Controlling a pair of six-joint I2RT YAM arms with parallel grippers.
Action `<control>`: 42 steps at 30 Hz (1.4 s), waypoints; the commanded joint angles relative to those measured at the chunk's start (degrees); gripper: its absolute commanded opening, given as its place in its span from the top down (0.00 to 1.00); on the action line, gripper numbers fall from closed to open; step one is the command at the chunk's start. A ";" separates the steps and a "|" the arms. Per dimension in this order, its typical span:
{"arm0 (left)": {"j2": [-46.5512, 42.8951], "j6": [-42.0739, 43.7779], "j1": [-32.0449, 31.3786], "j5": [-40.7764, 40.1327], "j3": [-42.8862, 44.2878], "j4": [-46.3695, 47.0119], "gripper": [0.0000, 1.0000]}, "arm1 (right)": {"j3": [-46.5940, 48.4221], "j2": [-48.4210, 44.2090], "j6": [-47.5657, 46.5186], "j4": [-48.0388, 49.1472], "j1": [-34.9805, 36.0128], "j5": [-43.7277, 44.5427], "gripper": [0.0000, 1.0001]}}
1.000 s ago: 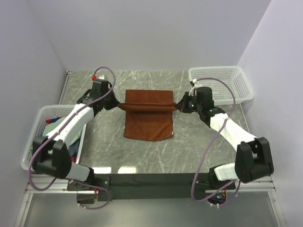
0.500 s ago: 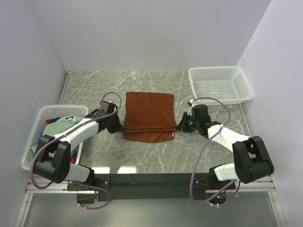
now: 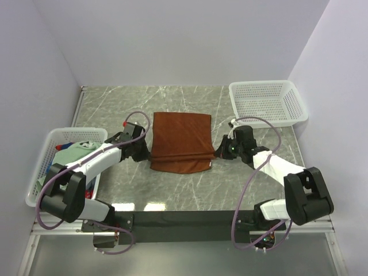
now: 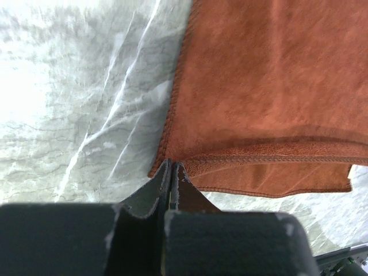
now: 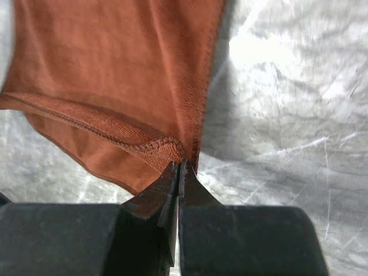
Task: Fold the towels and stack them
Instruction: Fold the towel
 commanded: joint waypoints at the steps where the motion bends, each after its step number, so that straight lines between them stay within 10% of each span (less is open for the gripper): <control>1: -2.55 1.35 -0.20 -2.20 5.07 -2.35 0.99 | 4.29 -4.80 -1.09 -2.05 0.45 1.42 1.00; 13: 4.19 6.18 1.29 -7.91 20.26 -4.12 1.00 | 20.26 -0.52 -4.34 -4.17 0.10 4.23 1.00; 25: 42.33 12.70 8.23 -10.20 75.33 -5.63 0.94 | 64.27 33.05 -9.27 -0.83 -1.48 14.59 1.00; 27: 46.11 13.05 8.59 -9.41 78.10 -3.00 0.87 | 69.66 38.59 -9.01 -1.87 -1.39 16.09 0.86; 31: 43.60 14.19 8.94 -8.52 71.63 9.56 0.35 | 74.62 40.55 -9.53 -2.59 -1.31 19.00 0.43; 34: 38.06 13.31 8.94 -8.00 61.71 12.84 0.22 | 69.37 36.16 -10.94 -4.16 -0.78 19.09 0.21; 42: 13.57 6.02 4.30 -9.31 34.29 3.53 0.28 | 41.15 13.93 -9.62 -11.63 7.20 18.30 0.34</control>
